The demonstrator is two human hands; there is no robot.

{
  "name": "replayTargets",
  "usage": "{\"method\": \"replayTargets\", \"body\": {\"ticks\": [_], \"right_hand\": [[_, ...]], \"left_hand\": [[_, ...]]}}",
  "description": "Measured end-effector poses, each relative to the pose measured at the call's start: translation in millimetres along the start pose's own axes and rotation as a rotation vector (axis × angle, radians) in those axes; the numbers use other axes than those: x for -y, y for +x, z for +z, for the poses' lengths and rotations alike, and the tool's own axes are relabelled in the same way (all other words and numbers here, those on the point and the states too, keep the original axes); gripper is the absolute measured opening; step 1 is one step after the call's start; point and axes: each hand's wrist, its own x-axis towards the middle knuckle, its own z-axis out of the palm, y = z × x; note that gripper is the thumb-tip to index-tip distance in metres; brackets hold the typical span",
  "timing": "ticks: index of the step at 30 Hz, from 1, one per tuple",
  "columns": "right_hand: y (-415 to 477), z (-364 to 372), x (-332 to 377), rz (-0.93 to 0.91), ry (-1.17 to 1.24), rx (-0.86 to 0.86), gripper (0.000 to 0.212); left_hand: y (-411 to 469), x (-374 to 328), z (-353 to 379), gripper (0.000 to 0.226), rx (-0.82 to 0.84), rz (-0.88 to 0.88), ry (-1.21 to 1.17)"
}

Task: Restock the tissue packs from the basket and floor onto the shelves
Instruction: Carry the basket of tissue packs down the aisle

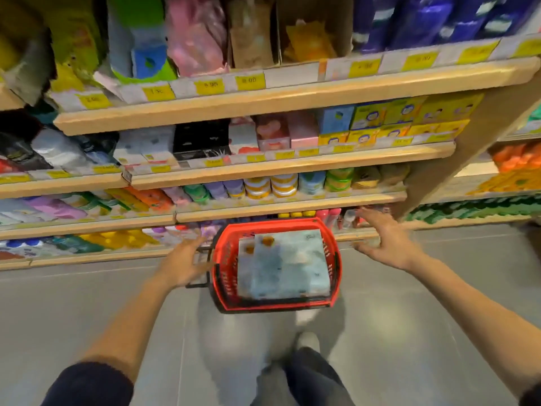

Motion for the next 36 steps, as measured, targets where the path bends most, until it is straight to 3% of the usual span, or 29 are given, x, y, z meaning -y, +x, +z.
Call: {"method": "replayTargets", "body": {"ticks": [6,10,13,19,23,25,29,36], "right_hand": [[64,95,-65,0.13,0.153,0.017,0.066],[96,168,-109,0.2,0.212,0.019,0.061],[113,220,-143,0.268,0.235,0.031,0.059],[132,289,-192,0.345,0.309,0.018,0.057],[138,320,-207,0.347,0.327,-0.014,0.07],[140,330,-209,0.349,0.345,-0.05,0.066],[142,346,-208,0.375,0.399,-0.15,0.058],[144,351,-204,0.362,0.452,-0.247,0.056]], "left_hand": [[107,85,96,0.073,0.079,-0.059,-0.17],[150,105,146,0.077,0.013,-0.15,-0.204],[183,127,186,0.066,-0.046,-0.198,-0.183],[209,158,243,0.065,-0.183,-0.212,-0.186],[214,176,265,0.073,-0.322,-0.204,-0.116],[217,185,270,0.077,-0.365,-0.247,-0.177],[219,199,279,0.086,-0.276,-0.233,-0.3],[224,206,282,0.091,-0.312,-0.2,-0.4]]}}
